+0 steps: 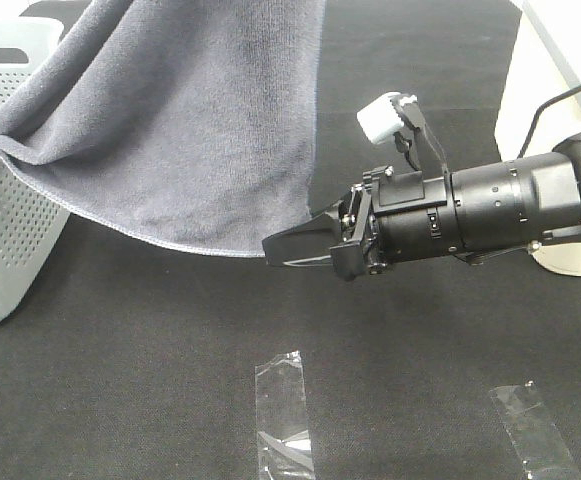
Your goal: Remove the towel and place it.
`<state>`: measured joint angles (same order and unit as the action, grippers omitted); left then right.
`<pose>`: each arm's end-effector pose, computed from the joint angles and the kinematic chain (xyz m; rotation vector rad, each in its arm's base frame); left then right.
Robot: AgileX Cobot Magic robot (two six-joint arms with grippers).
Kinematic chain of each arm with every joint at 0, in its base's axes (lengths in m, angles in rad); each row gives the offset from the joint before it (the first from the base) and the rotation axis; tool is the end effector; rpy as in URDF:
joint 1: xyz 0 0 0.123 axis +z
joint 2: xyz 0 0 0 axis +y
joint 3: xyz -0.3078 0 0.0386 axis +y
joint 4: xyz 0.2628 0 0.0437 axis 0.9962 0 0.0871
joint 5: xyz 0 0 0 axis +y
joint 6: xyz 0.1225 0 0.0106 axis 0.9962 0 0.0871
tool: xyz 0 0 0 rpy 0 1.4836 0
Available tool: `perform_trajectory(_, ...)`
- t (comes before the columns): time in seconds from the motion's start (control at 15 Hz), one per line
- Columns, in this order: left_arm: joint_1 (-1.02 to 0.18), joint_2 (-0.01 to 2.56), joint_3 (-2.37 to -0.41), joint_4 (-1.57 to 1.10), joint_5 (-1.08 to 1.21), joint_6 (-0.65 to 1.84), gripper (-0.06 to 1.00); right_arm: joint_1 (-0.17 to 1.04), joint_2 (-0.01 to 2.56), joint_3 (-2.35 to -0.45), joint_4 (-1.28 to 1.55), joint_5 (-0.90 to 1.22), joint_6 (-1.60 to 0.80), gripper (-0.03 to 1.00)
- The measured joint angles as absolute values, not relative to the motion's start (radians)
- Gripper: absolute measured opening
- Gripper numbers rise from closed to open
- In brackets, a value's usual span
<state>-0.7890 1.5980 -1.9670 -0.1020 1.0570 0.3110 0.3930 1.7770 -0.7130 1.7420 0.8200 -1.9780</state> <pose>0.2582 -0.2755 0.4961 1.1437 1.8725 -0.3967 0.2674 0.2068 0.1470 -0.9926 2.0662 1.0618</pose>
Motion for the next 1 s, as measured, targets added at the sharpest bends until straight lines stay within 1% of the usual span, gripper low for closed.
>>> perform_trajectory(0.13, -0.789, 1.598, -1.967, -0.102, 1.066, 0.311, 0.0, 0.393, 1.777, -0.713, 1.742, 0.82, -1.961, 0.36)
perform_trajectory(0.4, -0.789, 1.598, -1.967, -0.102, 1.073, 0.311, 0.0, 0.393, 1.777, -0.713, 1.742, 0.844, -1.96, 0.35)
perform_trajectory(0.47, -0.789, 1.598, -1.967, -0.102, 1.073, 0.311, 0.0, 0.393, 1.777, -0.713, 1.743, 0.853, -1.96, 0.38)
perform_trajectory(0.53, -0.789, 1.598, -1.967, -0.102, 1.073, 0.311, 0.0, 0.393, 1.777, -0.713, 1.743, 0.853, -1.96, 0.38)
perform_trajectory(0.73, -0.789, 1.598, -1.967, -0.103, 1.073, 0.311, 0.0, 0.393, 1.777, -0.713, 1.743, 0.838, -1.951, 0.52)
perform_trajectory(0.8, -0.789, 1.598, -1.967, -0.103, 1.073, 0.311, 0.0, 0.393, 1.777, -0.713, 1.743, 0.821, -1.944, 0.55)
perform_trajectory(1.0, -0.789, 1.598, -1.967, -0.105, 1.073, 0.311, 0.0, 0.393, 1.777, -0.713, 1.743, 0.801, -1.934, 0.56)
